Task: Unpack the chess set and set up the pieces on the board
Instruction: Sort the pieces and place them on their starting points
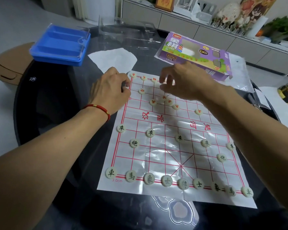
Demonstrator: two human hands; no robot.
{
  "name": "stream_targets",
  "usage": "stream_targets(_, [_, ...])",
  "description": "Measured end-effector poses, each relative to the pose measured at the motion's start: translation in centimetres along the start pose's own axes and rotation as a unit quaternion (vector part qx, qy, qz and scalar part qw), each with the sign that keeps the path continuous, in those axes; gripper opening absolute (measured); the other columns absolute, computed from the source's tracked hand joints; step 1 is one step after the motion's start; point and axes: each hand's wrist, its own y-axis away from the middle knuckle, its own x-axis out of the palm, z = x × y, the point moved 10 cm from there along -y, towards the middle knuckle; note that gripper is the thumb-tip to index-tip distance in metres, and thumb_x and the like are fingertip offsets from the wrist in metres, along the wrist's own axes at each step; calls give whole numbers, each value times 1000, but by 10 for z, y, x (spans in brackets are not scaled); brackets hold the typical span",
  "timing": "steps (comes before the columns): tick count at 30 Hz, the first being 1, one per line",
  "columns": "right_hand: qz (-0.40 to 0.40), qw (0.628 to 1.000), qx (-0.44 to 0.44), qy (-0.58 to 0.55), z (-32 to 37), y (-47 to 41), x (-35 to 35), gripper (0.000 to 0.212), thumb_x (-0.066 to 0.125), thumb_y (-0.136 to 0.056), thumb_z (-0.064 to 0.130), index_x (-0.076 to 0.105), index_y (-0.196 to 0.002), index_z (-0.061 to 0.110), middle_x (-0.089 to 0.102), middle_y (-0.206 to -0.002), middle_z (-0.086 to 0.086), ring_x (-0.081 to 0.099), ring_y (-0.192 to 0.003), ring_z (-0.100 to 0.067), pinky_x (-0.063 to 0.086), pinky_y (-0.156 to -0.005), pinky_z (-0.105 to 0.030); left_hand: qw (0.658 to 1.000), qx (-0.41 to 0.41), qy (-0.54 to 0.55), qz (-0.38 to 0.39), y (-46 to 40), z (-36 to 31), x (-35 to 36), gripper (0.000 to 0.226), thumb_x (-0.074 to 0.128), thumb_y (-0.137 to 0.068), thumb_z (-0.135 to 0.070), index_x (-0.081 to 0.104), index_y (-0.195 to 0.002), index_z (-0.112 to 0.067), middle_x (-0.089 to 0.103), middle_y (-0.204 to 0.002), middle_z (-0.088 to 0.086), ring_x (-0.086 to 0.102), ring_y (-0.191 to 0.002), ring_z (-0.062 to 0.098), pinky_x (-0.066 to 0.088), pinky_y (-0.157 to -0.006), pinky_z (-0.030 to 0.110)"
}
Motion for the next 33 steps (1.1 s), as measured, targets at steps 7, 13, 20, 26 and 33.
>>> stream_targets(7, [60,997,18,38,7,15,23,28,66,-93,46,69,-111,25,71,-102,1,68,-88,-22,61,-73,-40,1000,-4,12,-4,1,-2,-4,17,64,-94,-22,70,-110,-19,57,-114,5,61,-99,24,47,-77,29])
stream_targets(13, [1,1000,7,-9,9,9,14,23,69,-93,31,69,-113,21,73,-104,-1,68,-86,-18,61,-73,-37,998,-15,66,-9,2,3,-8,18,59,-94,-11,70,-107,-16,61,-112,5,60,-97,20,47,-81,26])
stream_targets(20, [-20,991,-117,-57,83,-4,15,27,72,-89,20,72,-116,20,72,-111,-1,68,-92,-19,61,-73,-37,985,-73,148,-53,2,20,-22,23,55,-91,-3,73,-100,-13,70,-104,4,63,-98,18,47,-86,22])
stream_targets(26, [2,991,-125,-50,96,-10,21,37,74,-87,16,69,-124,21,70,-119,1,66,-103,-19,60,-81,-39,984,-82,151,-51,1,23,-21,20,58,-91,-4,73,-101,-13,67,-105,5,61,-94,16,43,-81,17])
stream_targets(33, [-56,992,-109,5,97,-4,10,32,72,-90,19,68,-122,24,72,-113,0,68,-99,-25,59,-73,-42,987,-71,138,-33,3,17,-20,19,67,-89,-10,74,-105,-14,63,-108,7,59,-91,17,44,-77,18])
